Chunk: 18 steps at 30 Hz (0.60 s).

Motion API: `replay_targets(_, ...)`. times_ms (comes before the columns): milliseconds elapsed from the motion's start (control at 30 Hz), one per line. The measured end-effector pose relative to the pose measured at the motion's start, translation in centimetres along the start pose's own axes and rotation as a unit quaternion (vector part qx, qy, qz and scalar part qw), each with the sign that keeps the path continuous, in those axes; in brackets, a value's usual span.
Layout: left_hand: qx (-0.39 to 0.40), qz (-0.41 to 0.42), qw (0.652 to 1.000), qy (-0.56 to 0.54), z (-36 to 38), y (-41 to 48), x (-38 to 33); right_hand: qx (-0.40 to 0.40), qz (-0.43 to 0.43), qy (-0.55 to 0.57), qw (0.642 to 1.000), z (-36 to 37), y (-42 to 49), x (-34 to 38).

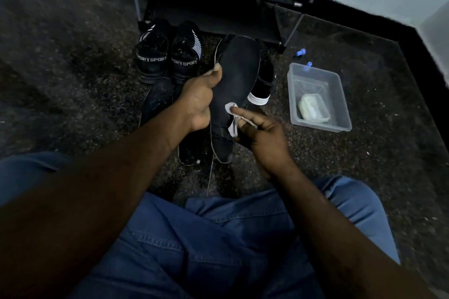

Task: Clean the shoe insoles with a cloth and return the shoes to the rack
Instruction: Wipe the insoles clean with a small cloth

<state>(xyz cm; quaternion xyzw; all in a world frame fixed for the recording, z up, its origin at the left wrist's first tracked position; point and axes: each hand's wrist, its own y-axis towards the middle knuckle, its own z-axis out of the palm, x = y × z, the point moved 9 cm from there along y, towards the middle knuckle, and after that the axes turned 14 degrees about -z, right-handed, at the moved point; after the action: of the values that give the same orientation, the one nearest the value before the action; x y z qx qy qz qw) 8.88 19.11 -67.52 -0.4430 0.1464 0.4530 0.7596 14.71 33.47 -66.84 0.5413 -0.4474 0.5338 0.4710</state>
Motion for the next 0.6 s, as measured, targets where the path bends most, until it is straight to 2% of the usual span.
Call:
replay_targets(200,0.123,-0.092,0.985,0.077,2.4,-0.7,2.7,-0.126,0.024,0.168,0.977,-0.6,0.6,-0.3)
replay_targets(433,0.173,-0.103,0.978,0.055,3.5,-1.3,2.4,-0.08,-0.026,0.037,0.996,-1.1,0.7,0.6)
replay_targets(600,0.156,-0.111,0.98,0.053,3.4,-1.5,2.8,-0.056,-0.069,-0.093,0.992,-1.2,0.6,2.4)
